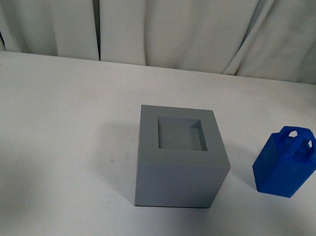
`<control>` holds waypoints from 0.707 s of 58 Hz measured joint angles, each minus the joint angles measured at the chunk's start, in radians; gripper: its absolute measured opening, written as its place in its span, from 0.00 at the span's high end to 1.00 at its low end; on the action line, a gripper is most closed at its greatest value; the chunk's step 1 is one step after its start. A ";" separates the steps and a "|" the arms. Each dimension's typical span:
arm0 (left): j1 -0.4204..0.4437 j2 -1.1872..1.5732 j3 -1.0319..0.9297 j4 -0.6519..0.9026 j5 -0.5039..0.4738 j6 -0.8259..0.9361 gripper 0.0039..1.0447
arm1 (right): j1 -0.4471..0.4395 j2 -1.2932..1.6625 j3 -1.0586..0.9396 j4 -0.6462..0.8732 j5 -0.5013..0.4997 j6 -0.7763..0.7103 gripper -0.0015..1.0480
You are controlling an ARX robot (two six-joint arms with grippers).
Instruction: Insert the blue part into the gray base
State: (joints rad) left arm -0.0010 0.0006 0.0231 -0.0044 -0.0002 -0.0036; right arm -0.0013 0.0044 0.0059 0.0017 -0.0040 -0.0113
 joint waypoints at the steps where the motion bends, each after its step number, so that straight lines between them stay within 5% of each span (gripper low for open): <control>1: 0.000 0.000 0.000 0.000 0.000 0.000 0.06 | 0.000 0.000 0.000 0.000 0.000 0.000 0.07; 41: 0.000 0.000 0.000 0.000 0.000 0.000 0.06 | 0.000 0.000 0.000 0.000 0.000 0.000 0.07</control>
State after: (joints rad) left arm -0.0010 0.0006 0.0231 -0.0044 -0.0002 -0.0040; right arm -0.0013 0.0044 0.0059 0.0017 -0.0040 -0.0113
